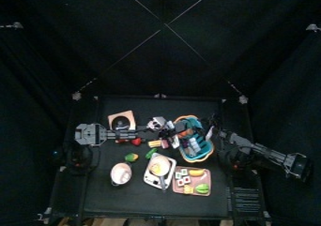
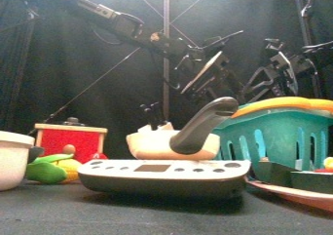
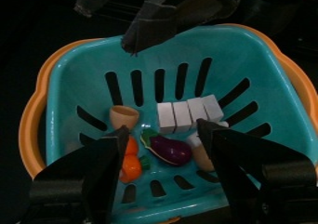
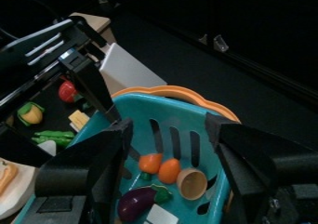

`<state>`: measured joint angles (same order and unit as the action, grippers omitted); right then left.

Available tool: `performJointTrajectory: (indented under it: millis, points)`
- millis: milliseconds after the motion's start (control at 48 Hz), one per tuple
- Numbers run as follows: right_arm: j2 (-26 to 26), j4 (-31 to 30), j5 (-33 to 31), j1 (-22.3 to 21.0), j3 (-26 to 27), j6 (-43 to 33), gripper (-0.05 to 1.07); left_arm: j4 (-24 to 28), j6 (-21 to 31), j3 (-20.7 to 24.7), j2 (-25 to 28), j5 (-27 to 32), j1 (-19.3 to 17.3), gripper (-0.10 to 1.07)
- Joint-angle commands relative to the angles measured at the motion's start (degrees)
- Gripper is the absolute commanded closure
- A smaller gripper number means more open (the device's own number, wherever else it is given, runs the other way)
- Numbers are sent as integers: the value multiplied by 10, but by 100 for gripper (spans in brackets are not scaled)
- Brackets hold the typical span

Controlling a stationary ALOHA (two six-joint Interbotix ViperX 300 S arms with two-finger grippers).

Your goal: Grab squash half off plate

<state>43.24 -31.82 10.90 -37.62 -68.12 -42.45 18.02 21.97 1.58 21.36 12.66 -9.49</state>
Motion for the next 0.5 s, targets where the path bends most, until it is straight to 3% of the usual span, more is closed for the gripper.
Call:
performJointTrajectory:
  millis: [0, 188, 312, 479]
  points:
    - [0, 11, 4, 1, 9, -5, 8, 7, -1, 4, -44, -3, 1, 3]
    - [45, 102, 1, 66, 18, -18, 8, 54, 1, -62, -125, -2, 34, 3]
    - [77, 100, 4, 130, 21, -16, 8, 81, 5, -127, -184, -9, 57, 3]
    - [81, 98, -1, 214, 33, -24, 8, 71, 6, -217, -250, -52, 80, 3]
